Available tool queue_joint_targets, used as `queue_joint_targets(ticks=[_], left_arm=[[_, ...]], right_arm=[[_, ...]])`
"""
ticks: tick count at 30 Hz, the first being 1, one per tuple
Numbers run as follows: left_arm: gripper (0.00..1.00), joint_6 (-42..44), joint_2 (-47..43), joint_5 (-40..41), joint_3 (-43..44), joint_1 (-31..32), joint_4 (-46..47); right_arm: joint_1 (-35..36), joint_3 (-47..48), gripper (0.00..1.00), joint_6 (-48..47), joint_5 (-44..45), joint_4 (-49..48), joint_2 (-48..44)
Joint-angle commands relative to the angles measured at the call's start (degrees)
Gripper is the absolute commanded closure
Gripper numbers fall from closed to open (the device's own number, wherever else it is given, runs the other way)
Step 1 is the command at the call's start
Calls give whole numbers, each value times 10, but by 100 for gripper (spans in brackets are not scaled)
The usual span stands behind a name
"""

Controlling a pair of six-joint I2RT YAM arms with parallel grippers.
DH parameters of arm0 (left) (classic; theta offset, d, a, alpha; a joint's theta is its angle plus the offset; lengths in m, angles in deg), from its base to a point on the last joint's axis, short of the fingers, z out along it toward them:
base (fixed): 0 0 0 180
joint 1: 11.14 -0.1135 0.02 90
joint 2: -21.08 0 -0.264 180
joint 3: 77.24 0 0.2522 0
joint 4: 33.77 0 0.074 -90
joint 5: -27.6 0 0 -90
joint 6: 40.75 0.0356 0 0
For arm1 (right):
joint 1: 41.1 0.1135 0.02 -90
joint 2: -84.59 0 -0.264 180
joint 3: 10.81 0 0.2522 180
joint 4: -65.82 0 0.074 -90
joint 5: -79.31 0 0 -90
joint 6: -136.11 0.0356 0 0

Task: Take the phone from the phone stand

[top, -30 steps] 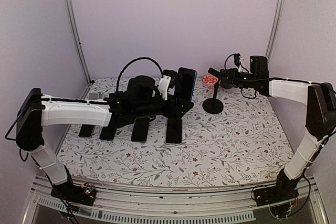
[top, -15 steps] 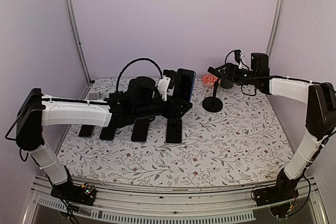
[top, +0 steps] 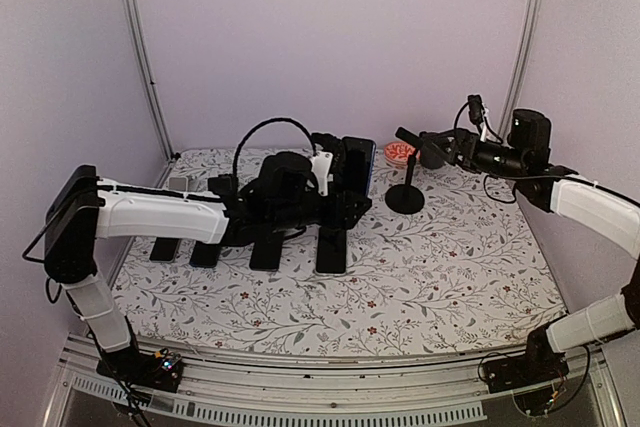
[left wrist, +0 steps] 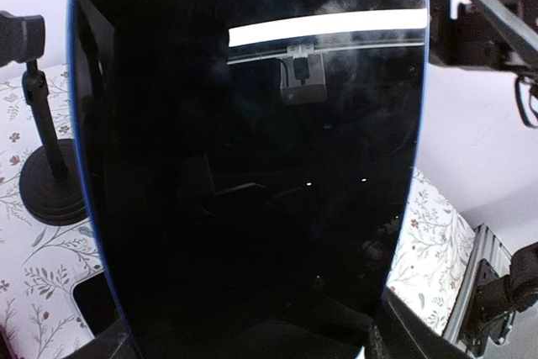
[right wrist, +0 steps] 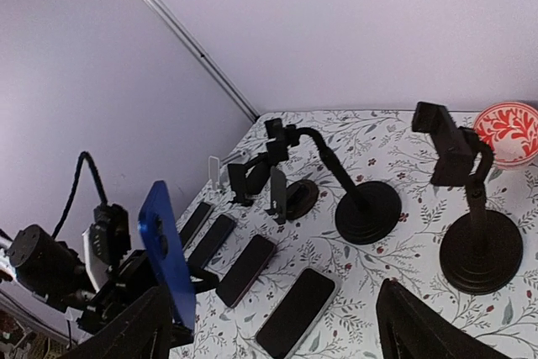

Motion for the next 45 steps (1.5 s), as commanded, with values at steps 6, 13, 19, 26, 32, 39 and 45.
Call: queue_joint_targets(ticks=[6,13,19,26,32,39,45], left_arm=[[87,-38,33,39,60,35,14],[86,-48,44,38,72,54,27],[86,-51,45,31,75,61,33],[86,-51,43,28,75,61,39],[87,-51,47,23,75,63,43],[86,-49,48,20,73,63,47],[86,-50,51,10,70,64,54]], right_arm=[[97,-85,25,33,-28,-6,-75],[134,-111,36,50,-20,-42,-59],[148,-107,43,56,-18,-60,-40],[162,-109,53,63,-7,-73,-26],[164,-102,60,68,11,-75,-14],[171,-94,71,78,13,-86,7],[173,-93,84,87,10,-99,18]])
